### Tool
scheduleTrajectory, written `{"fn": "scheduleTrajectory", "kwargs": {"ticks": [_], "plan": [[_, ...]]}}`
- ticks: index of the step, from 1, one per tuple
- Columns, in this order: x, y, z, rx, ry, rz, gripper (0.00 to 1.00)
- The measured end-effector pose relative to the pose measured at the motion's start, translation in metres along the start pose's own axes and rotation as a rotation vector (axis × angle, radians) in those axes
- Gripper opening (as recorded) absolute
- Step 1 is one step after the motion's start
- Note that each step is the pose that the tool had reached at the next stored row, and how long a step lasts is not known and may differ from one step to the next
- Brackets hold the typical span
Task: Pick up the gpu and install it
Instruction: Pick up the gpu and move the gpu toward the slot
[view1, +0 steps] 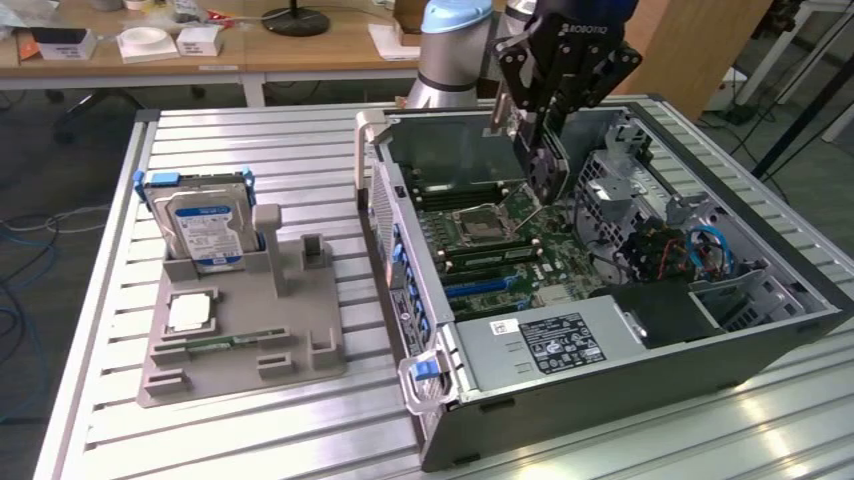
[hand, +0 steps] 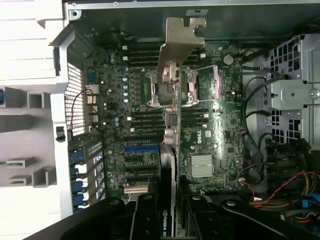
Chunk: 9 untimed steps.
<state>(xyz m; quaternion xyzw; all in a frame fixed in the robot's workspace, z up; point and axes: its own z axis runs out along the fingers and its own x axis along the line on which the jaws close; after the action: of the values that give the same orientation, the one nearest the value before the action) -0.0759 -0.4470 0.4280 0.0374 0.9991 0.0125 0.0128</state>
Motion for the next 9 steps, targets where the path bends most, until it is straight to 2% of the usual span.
{"fn": "scheduleTrajectory", "kwargs": {"ticks": [6, 9], "plan": [[-0.0087, 0.0006, 0.0003, -0.0001, 0.0000, 0.000, 0.26], [-0.0096, 0.0007, 0.0002, 0.0000, 0.0000, 0.000, 0.26]]}}
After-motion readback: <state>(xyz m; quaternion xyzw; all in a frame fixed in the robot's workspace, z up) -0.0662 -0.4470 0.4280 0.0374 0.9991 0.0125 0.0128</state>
